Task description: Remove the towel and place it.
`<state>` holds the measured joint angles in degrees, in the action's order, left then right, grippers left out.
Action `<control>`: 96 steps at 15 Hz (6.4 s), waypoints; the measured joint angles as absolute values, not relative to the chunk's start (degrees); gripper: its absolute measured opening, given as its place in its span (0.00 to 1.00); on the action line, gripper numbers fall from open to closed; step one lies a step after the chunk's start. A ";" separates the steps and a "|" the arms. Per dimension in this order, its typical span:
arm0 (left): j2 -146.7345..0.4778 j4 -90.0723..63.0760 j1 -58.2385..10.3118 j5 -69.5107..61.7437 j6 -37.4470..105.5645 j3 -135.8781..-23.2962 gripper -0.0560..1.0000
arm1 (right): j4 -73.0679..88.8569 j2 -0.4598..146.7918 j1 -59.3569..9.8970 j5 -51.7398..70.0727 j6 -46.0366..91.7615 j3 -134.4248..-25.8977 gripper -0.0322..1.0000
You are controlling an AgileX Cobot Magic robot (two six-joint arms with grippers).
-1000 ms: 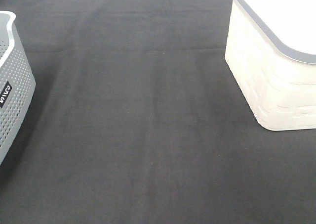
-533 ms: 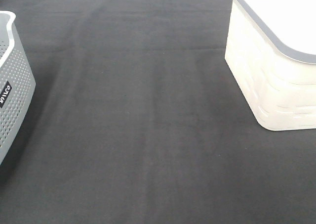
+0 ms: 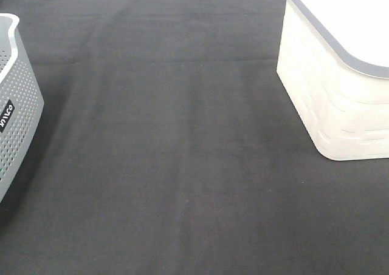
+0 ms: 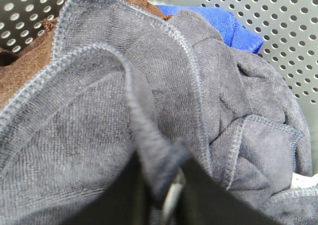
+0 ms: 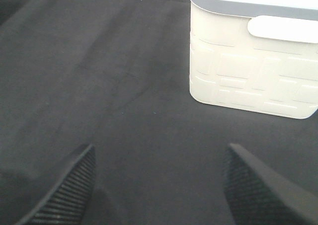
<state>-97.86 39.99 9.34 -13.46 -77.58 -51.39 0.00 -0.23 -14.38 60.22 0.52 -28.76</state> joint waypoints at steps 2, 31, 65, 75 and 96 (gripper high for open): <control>-97.86 40.85 9.34 -11.63 -77.58 -51.39 0.05 | 0.00 -0.23 -14.38 60.22 0.52 -28.76 0.72; -95.80 40.39 9.51 -15.13 -78.67 -51.39 0.36 | 0.00 -0.23 -14.38 60.22 0.52 -28.76 0.72; -67.32 51.51 6.13 4.01 -77.75 -57.93 0.05 | 0.00 -0.23 -14.38 60.22 0.52 -28.76 0.72; -74.83 52.08 -17.36 -9.97 -65.78 -94.54 0.05 | 0.00 -0.23 -14.38 60.22 0.52 -28.76 0.72; -89.27 4.24 -32.37 -43.66 10.31 -104.39 0.05 | 61.76 45.61 -20.00 20.68 53.69 -31.46 0.67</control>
<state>-89.27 4.24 -32.37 -43.66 10.31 -104.39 61.76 45.61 -20.00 20.68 53.69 -31.46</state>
